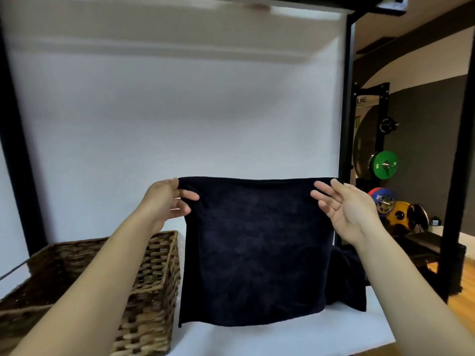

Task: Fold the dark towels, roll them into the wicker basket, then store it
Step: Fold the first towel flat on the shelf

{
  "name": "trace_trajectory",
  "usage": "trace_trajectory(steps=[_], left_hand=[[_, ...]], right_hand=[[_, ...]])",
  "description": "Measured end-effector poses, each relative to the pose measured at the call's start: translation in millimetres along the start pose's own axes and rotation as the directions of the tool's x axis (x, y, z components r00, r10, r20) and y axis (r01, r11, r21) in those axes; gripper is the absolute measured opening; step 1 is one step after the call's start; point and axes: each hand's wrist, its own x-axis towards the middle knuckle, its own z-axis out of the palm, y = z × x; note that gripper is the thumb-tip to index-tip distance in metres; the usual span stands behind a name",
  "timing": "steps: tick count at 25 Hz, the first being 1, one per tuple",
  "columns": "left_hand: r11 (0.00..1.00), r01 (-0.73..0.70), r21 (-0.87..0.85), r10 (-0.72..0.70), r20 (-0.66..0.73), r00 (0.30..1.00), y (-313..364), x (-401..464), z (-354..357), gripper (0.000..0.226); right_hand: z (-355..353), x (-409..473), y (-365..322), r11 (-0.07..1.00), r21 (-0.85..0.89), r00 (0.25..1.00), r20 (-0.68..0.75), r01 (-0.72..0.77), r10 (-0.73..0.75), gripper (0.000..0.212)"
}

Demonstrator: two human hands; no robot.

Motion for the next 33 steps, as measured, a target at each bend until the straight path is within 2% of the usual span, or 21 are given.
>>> trace_trajectory(steps=[2,4,8,13,16,19,21,24,26,30,33], left_hand=[[1.0,0.014,-0.008,-0.014,0.0,1.0,1.9,-9.1,14.4,0.034],[0.999,-0.004,0.053,0.004,-0.01,1.0,2.0,-19.0,33.9,0.037],[0.977,-0.045,0.208,0.072,-0.124,0.99,-4.9,-36.9,62.5,0.019],[0.989,0.001,0.15,0.031,-0.213,0.977,-18.3,-65.1,65.7,0.019],[0.997,-0.017,0.08,0.034,-0.211,0.977,-12.6,-78.9,59.1,0.018],[0.988,-0.049,0.15,0.081,-0.213,0.974,-2.8,-73.8,52.2,0.019],[0.977,0.018,0.211,0.026,-0.206,0.978,-8.4,-56.6,51.4,0.021],[0.966,0.167,0.199,-0.129,-0.191,0.973,-33.2,-26.5,51.3,0.025],[0.974,0.168,0.15,-0.134,-0.21,0.968,-38.6,-6.7,47.2,0.03],[0.999,-0.036,0.031,0.043,-0.269,0.962,-6.3,15.3,45.6,0.027],[0.989,0.01,0.148,0.035,-0.297,0.954,-15.9,10.0,50.2,0.039]], right_hand=[[-11.3,4.7,-5.6,0.999,-0.025,0.999,0.027,-0.035,0.036,0.009],[-22.5,11.0,-14.3,0.998,-0.036,0.997,0.062,-0.048,0.05,0.01],[-47.2,21.2,-24.0,0.993,-0.056,0.991,0.083,-0.104,0.108,0.008],[-72.7,32.5,-32.2,0.982,-0.106,0.975,0.138,-0.158,0.172,0.009],[-74.7,33.1,-32.2,0.981,-0.047,0.965,0.174,-0.19,0.195,0.006],[-65.8,41.7,-21.8,0.975,-0.028,0.954,0.205,-0.22,0.221,0.005],[-62.4,56.8,0.8,0.964,-0.037,0.944,0.198,-0.263,0.265,0.005],[-55.8,76.8,37.7,0.939,-0.05,0.926,0.158,-0.339,0.343,0.011],[-46.9,89.7,48.3,0.95,-0.077,0.937,0.153,-0.304,0.312,0.011],[-22.3,104.5,32.8,0.993,-0.038,0.978,0.171,-0.111,0.116,0.006],[-30.4,99.6,44.7,0.977,-0.169,0.984,0.096,-0.134,0.152,0.021]])
